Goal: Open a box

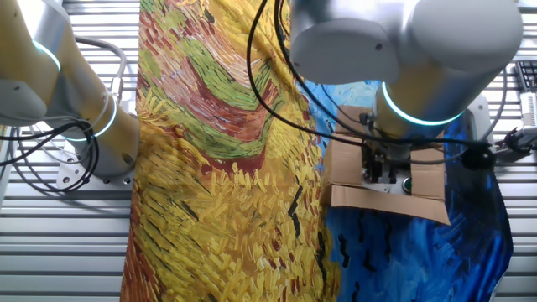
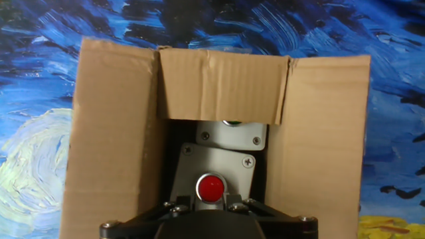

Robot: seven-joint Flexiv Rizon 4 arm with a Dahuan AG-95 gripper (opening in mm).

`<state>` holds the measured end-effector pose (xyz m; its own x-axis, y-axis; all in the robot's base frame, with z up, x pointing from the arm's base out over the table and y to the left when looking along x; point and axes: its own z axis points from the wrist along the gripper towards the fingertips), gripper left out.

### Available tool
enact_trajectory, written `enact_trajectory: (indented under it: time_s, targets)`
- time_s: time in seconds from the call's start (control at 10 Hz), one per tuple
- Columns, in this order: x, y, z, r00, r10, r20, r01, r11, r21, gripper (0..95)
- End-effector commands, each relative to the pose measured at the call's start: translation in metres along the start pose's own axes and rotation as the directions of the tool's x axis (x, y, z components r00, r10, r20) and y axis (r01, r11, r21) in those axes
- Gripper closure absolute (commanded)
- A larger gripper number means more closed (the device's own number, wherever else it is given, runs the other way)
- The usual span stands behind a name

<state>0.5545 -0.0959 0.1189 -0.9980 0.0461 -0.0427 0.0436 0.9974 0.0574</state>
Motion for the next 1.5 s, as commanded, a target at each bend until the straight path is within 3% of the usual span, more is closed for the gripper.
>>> enact_trajectory:
  time_s: [0.1,0.4,0.6,1.5]
  targets:
    - [0.002,0.000,0.001,1.000,0.002,-0.007,-0.002,1.000,-0.007,76.0]
    - [0.009,-0.002,0.003,1.000,0.009,-0.025,-0.009,1.000,-0.026,76.0]
    - [0.012,-0.001,-0.003,0.999,0.014,-0.043,-0.015,1.000,-0.026,76.0]
    - [0.024,0.011,-0.033,0.998,0.029,-0.058,-0.031,0.999,-0.033,76.0]
